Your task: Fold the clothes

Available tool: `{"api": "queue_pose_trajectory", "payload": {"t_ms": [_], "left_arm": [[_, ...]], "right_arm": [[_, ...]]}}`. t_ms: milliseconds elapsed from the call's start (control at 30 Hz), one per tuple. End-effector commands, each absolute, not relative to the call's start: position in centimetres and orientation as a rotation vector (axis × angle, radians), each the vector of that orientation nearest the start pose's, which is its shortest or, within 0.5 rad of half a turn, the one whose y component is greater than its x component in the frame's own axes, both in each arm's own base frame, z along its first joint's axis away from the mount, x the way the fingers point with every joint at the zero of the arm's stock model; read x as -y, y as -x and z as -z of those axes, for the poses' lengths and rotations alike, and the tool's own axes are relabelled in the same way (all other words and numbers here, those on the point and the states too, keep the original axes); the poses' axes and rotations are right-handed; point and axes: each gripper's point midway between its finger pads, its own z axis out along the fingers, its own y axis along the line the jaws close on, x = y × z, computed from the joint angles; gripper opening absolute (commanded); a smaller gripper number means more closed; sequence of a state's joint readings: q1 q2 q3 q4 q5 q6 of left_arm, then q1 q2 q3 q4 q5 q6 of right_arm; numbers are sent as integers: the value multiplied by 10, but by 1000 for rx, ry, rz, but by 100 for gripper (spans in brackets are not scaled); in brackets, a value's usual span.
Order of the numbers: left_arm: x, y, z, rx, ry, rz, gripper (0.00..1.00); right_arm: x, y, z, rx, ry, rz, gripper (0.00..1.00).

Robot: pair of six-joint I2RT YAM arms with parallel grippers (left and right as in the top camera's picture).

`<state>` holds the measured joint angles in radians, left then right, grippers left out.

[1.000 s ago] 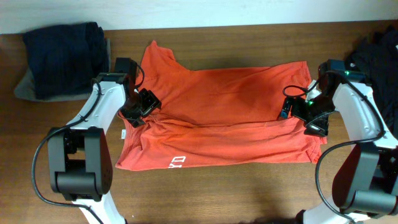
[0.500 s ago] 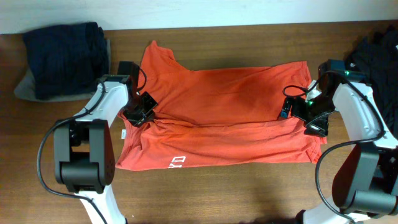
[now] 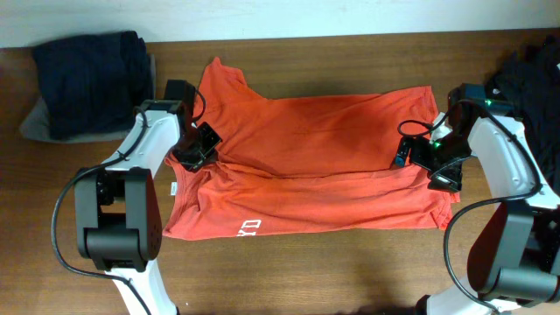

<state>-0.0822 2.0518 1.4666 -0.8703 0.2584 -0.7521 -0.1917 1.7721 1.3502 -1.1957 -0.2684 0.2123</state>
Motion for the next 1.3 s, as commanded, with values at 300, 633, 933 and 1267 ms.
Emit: {"api": "queue_pose_trajectory", "payload": {"t_ms": [300,633,933,1267], "left_arm": [[75,-446,-46,-2813,810,433,1],[87,-470,-54,-2738,614,440,30],[91,-470,-60,-2766,385,403,86],[76,-465,-137,-2774,262,231,86]], "right_arm": [[11,-317,-90,-3090,-585,-438,99],[11,-317,-90,-3091,-585,-438,99],[11,-317,-90,-3091,-584,-438,99],[10,-316,-90,-3099,-545,-439,99]]}}
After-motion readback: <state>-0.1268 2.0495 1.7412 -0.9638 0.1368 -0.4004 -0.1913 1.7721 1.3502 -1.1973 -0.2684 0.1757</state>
